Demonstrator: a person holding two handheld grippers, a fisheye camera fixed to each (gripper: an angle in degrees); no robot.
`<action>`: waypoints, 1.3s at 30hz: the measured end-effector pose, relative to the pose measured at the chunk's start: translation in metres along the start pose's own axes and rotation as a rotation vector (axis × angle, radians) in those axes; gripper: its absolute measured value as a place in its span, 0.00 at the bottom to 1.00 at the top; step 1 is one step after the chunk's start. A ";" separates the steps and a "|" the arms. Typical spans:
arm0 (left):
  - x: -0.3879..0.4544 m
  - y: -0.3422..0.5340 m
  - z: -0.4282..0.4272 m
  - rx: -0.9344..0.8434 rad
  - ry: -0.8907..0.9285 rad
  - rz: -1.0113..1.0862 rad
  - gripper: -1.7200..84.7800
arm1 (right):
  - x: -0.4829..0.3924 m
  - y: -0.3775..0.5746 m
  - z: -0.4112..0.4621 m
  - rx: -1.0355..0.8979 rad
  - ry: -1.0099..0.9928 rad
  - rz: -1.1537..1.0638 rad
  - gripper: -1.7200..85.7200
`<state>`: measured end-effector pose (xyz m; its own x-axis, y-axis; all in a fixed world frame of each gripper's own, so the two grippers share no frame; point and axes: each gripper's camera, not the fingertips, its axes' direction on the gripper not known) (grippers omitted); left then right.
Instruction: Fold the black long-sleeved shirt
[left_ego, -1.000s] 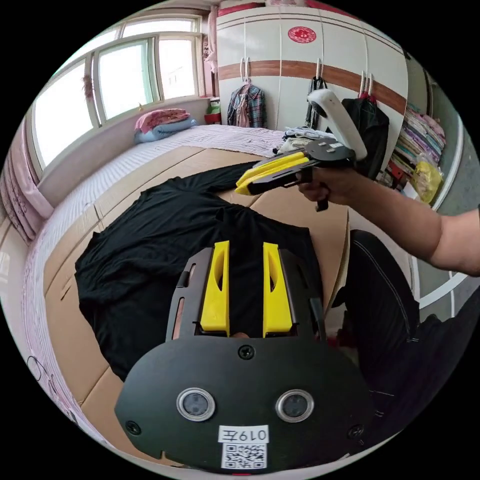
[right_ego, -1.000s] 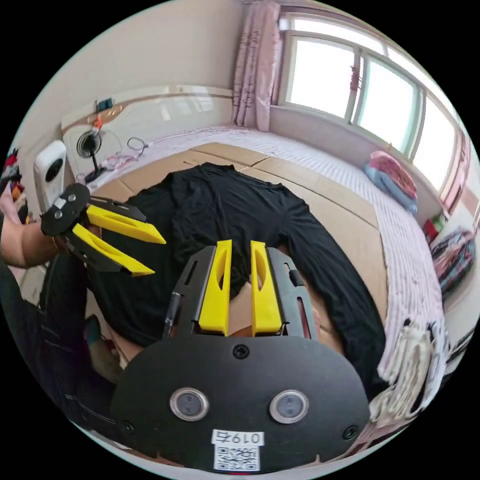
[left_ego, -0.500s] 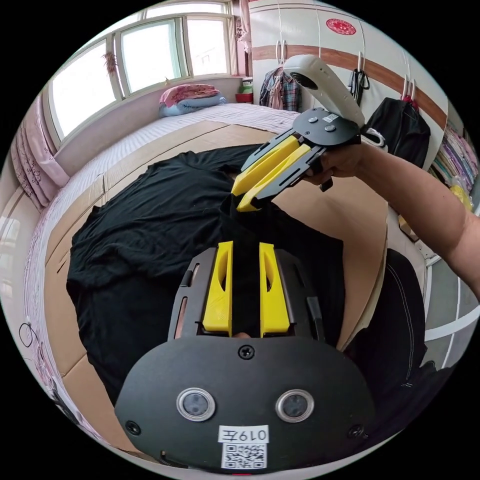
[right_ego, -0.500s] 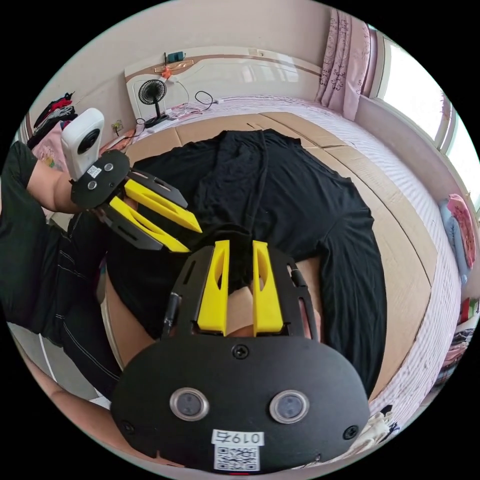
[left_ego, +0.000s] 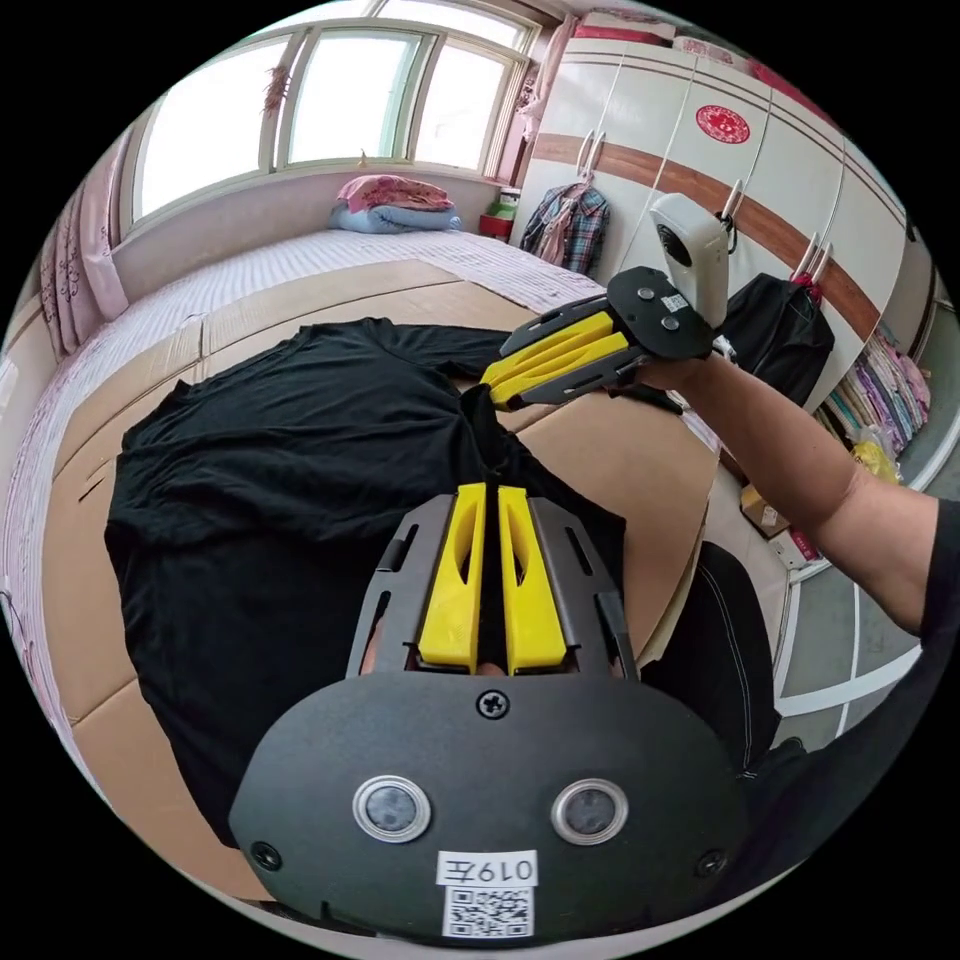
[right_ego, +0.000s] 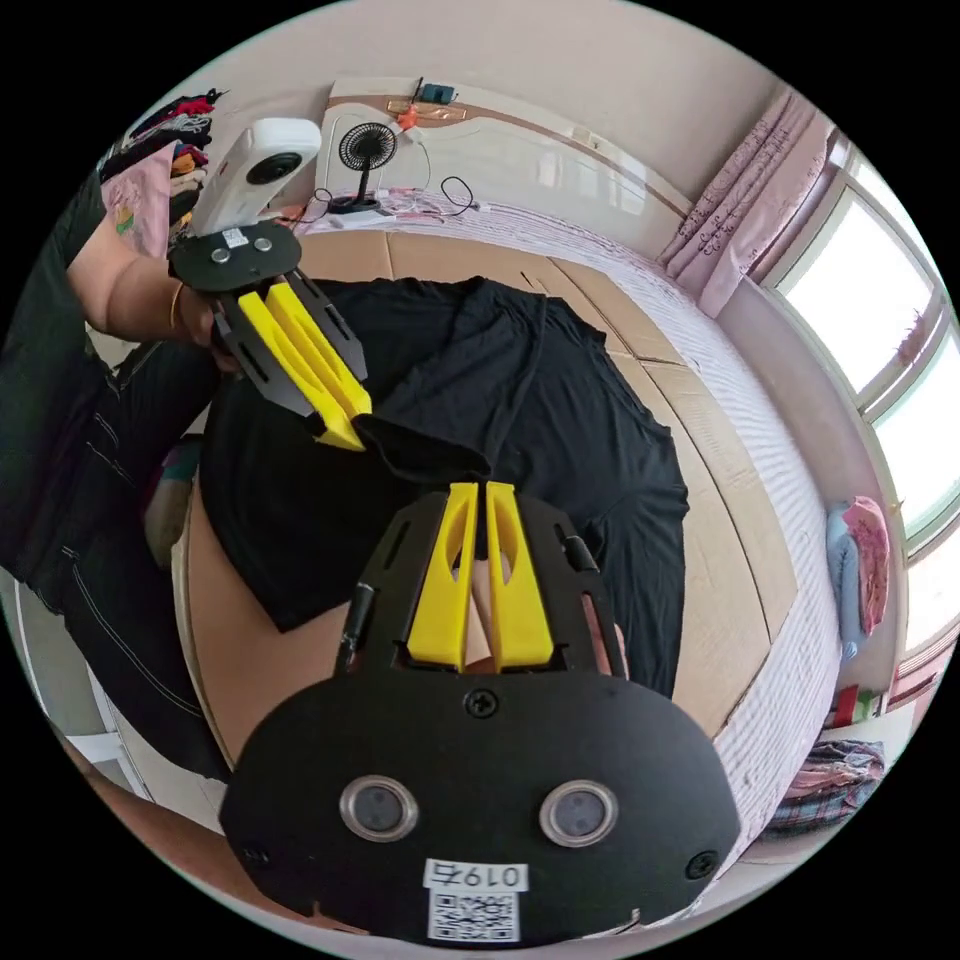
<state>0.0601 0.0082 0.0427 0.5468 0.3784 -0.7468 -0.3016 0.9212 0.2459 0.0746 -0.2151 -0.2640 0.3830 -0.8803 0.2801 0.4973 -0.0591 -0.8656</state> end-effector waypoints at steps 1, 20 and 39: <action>0.002 0.000 0.002 -0.012 0.000 0.010 0.04 | -0.006 0.001 0.003 -0.039 0.029 -0.029 0.02; -0.012 0.026 0.018 -0.121 0.047 0.031 0.03 | -0.021 0.016 -0.018 0.034 -0.103 0.222 0.12; -0.044 0.059 0.015 -0.110 0.104 -0.018 0.06 | -0.035 -0.047 -0.024 -0.052 -0.029 0.238 0.03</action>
<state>0.0302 0.0473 0.0990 0.4711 0.3450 -0.8118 -0.3794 0.9101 0.1666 0.0195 -0.1930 -0.2424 0.5071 -0.8584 0.0769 0.3497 0.1234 -0.9287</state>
